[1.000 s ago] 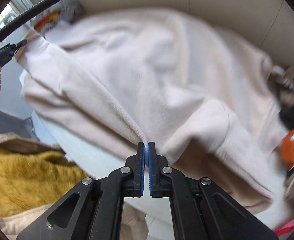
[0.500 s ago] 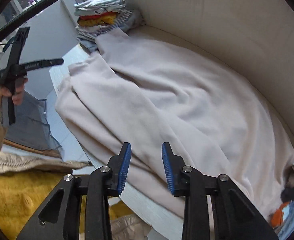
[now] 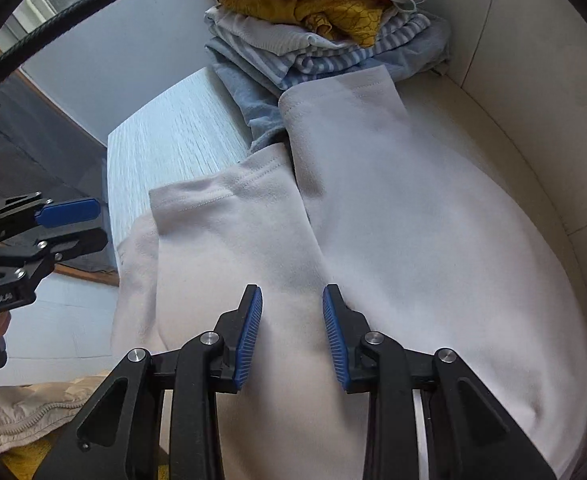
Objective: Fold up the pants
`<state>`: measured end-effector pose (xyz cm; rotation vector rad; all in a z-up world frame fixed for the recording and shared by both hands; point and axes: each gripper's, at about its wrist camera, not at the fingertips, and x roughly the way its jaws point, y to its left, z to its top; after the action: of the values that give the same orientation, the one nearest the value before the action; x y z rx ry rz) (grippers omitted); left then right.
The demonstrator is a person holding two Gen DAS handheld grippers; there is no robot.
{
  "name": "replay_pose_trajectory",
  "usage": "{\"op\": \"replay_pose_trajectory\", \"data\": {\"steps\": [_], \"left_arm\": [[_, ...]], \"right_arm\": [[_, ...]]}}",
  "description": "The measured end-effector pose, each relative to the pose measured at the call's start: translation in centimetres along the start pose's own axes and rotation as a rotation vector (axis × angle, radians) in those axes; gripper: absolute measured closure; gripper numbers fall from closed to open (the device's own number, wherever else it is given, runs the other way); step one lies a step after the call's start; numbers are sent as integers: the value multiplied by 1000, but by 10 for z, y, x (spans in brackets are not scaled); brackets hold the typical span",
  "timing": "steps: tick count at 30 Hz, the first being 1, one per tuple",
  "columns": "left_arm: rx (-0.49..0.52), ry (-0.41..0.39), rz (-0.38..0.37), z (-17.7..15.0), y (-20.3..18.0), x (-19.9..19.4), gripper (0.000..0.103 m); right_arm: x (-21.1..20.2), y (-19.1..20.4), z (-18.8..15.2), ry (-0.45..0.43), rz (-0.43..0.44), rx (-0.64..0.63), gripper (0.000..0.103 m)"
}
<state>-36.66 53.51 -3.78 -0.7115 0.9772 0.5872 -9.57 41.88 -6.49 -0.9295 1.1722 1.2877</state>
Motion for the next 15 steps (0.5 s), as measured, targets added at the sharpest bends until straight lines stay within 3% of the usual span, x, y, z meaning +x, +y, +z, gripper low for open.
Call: {"op": "replay_pose_trajectory", "data": {"steps": [5,7,9,14,15], "left_arm": [[-27,6,0,-2,11,1,64],[-32,6,-2,-1,13,1,64],[-30,6,0,0,14,0,64],[-18,6,-6,4,12,2,64],[-16,8,-7,4,11,3,64]], "right_arm": [[14,2,6,16,8,7,71],[11,5,4,7,31,16,87],[4,8,2,-21,29,14,93],[-15,7,9,-85,-4,12,93],[-14,5,11,-66,-28,9,88]]}}
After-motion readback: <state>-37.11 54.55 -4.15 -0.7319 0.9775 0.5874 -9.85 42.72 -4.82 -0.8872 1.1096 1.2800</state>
